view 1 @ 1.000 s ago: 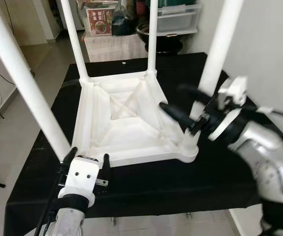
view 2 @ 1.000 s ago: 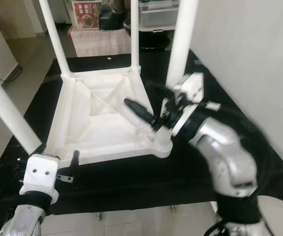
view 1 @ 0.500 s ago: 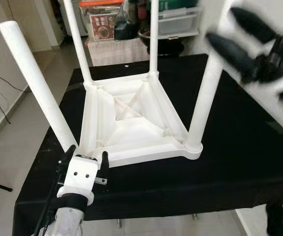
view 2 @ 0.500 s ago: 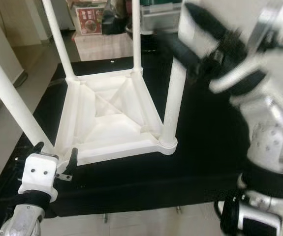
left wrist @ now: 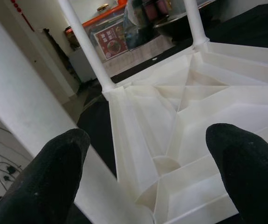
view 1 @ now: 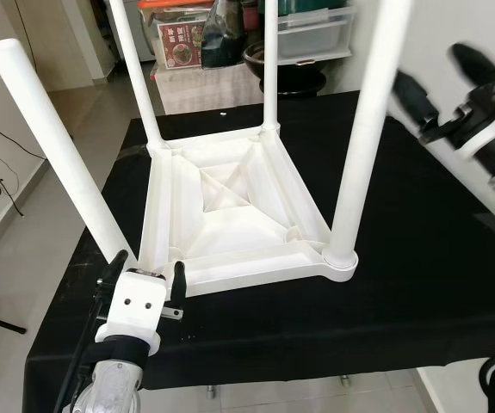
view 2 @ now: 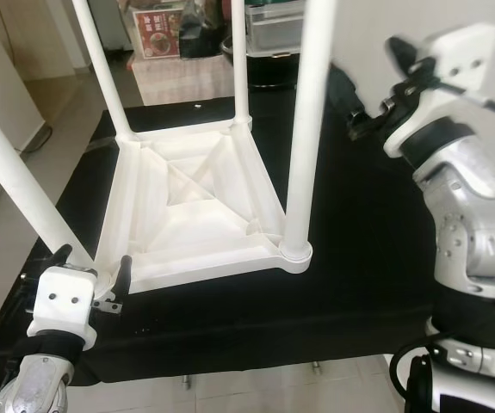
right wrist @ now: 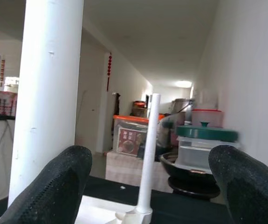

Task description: Building children table

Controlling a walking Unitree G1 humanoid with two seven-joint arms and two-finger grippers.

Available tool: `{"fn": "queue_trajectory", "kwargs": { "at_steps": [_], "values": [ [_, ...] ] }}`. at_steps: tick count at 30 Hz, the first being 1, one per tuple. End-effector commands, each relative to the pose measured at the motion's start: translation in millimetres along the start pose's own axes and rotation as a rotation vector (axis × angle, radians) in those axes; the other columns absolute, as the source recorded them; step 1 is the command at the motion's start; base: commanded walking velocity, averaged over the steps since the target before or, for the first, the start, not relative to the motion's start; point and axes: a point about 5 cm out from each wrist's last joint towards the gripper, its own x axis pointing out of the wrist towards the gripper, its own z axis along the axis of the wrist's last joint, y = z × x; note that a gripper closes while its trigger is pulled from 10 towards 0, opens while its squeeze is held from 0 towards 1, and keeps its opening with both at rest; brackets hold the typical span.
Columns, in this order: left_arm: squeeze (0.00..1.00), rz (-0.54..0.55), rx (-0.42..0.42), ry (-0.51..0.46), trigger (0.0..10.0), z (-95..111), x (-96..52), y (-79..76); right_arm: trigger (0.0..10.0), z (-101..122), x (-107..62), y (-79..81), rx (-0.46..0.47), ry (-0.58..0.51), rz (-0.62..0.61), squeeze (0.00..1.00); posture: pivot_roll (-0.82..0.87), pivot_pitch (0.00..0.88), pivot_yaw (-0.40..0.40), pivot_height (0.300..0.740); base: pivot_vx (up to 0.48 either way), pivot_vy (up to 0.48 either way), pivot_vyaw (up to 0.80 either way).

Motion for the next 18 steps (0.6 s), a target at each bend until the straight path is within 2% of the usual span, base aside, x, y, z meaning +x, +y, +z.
{"fn": "queue_trajectory", "kwargs": {
  "at_steps": [1, 3, 5, 6, 7, 8, 10, 11, 14, 15, 18],
  "values": [
    [0.0, 0.004, 0.031, 0.009, 10.0, -3.6, -0.6, 3.4, 10.0, -5.9, 3.6, 20.9, 0.038, 0.022, 0.129, 0.0, -0.04, 0.06, 0.037, 0.74, 0.0, 0.0, 0.0],
    [0.0, 0.006, 0.031, 0.009, 10.0, -3.8, -0.5, 3.6, 10.0, -8.5, 2.2, 21.0, 0.044, 0.032, 0.135, 0.0, -0.04, 0.062, 0.034, 0.74, 0.0, 0.0, 0.0],
    [0.0, 0.01, 0.029, 0.009, 10.0, -4.0, -0.1, 3.5, 10.0, -16.8, -2.8, 4.9, 0.072, 0.058, 0.054, 0.0, -0.04, 0.065, 0.031, 0.74, 0.0, 0.0, 0.0],
    [0.0, 0.01, 0.029, 0.009, 10.0, -4.0, -0.1, 3.5, 10.0, -16.8, -2.8, 4.9, 0.072, 0.058, 0.054, 0.0, -0.04, 0.065, 0.031, 0.74, 0.0, 0.0, 0.0],
    [0.0, 0.01, 0.028, 0.009, 10.0, -4.1, -0.1, 3.5, 10.0, -20.9, -6.4, -3.2, 0.1, 0.066, 0.018, 0.0, -0.04, 0.066, 0.031, 0.74, 0.0, 0.0, 0.0],
    [0.0, 0.01, 0.028, 0.009, 10.0, -4.1, -0.1, 3.5, 10.0, -20.9, -6.4, -3.2, 0.1, 0.066, 0.018, 0.0, -0.04, 0.066, 0.031, 0.74, 0.0, 0.0, 0.0],
    [0.0, 0.009, 0.026, 0.008, 10.0, -4.5, 0.3, 3.0, 10.0, -33.9, -17.4, -10.4, 0.122, 0.111, 0.027, 0.0, -0.05, 0.068, 0.03, 0.74, 0.0, 0.0, 0.0],
    [0.0, 0.008, 0.025, 0.007, 10.0, -5.0, 0.8, 2.4, 10.0, -45.6, -28.1, -5.4, 0.116, 0.173, 0.102, 0.0, -0.05, 0.07, 0.03, 0.74, 0.0, 0.0, 0.0],
    [0.0, 0.008, 0.025, 0.007, 10.0, -5.0, 0.8, 2.4, 10.0, -45.6, -28.1, -5.4, 0.116, 0.173, 0.102, 0.0, -0.05, 0.07, 0.03, 0.74, 0.0, 0.0, 0.0],
    [0.0, 0.008, 0.024, 0.008, 10.0, -5.1, 0.7, 2.3, 10.0, -48.8, -32.3, -0.3, 0.104, 0.195, 0.144, 0.0, -0.05, 0.069, 0.03, 0.74, 0.0, 0.0, 0.0],
    [0.0, 0.008, 0.023, 0.008, 10.0, -5.2, -0.3, 2.6, 10.0, -55.8, -38.8, 2.5, 0.112, 0.24, 0.162, 0.0, -0.05, 0.071, 0.029, 0.74, 0.0, 0.0, 0.0]
  ]
}}
